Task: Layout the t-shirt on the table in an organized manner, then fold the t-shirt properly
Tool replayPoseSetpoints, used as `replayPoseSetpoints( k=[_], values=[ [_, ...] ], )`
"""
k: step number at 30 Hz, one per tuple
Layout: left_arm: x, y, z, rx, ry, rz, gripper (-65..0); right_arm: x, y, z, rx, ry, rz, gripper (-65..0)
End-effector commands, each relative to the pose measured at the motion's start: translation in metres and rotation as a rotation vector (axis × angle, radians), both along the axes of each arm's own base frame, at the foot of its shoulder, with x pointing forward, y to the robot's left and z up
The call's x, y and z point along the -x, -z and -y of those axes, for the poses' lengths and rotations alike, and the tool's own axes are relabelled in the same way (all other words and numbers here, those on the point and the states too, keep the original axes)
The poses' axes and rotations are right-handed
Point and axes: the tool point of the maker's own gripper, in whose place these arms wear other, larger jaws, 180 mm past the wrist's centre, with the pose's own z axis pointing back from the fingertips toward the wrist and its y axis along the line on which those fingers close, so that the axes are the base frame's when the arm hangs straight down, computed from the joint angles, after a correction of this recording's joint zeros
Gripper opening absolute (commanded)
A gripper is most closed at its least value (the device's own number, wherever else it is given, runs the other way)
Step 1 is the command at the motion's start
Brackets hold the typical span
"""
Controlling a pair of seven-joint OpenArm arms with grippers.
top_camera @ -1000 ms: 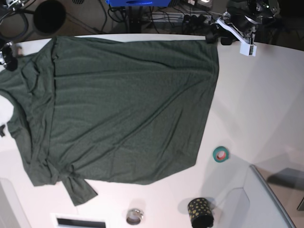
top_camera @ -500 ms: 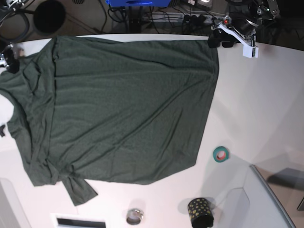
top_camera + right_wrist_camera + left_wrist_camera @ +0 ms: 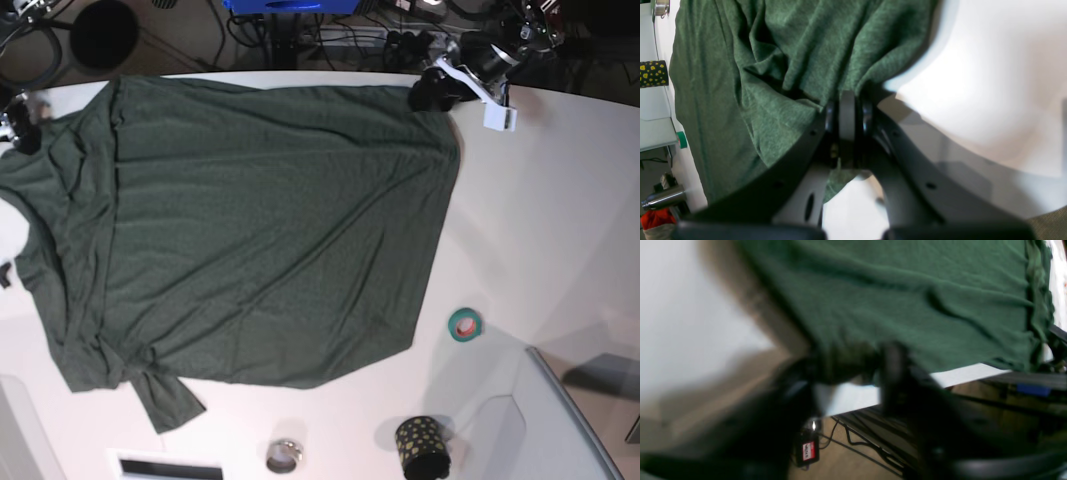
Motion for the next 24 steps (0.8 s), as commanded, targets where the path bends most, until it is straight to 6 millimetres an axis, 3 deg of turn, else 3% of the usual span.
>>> replayPoseSetpoints(
  k=[1,2,11,19,24],
  values=[
    [0.016,0.009,-0.012,-0.046,0.003,-0.074,-57.8,0.017,0.009,-0.003,-0.004,-0.040,-0.092,-64.2],
    [0.016,0.008,-0.017,-0.051,-0.011,-0.074,-65.0,0.017,0.009,-0.003,-0.004,-0.040,-0.092,-64.2],
    [0.003,0.000,-0.029,-0.077,-0.030,-0.039,-65.0,0.014,0.007,-0.001,0.005,-0.046,-0.089,-64.2],
    [-0.013,-0.031,-0.033,-0.148,0.022,0.055,-65.0,0.017,-0.020,0.013,0.099,-0.138,-0.119,-64.2],
    [-0.012,-0.040,-0.031,-0.179,0.070,0.044,-65.0,0.014,-0.038,0.008,0.162,-0.204,-0.130,-64.2]
  ],
)
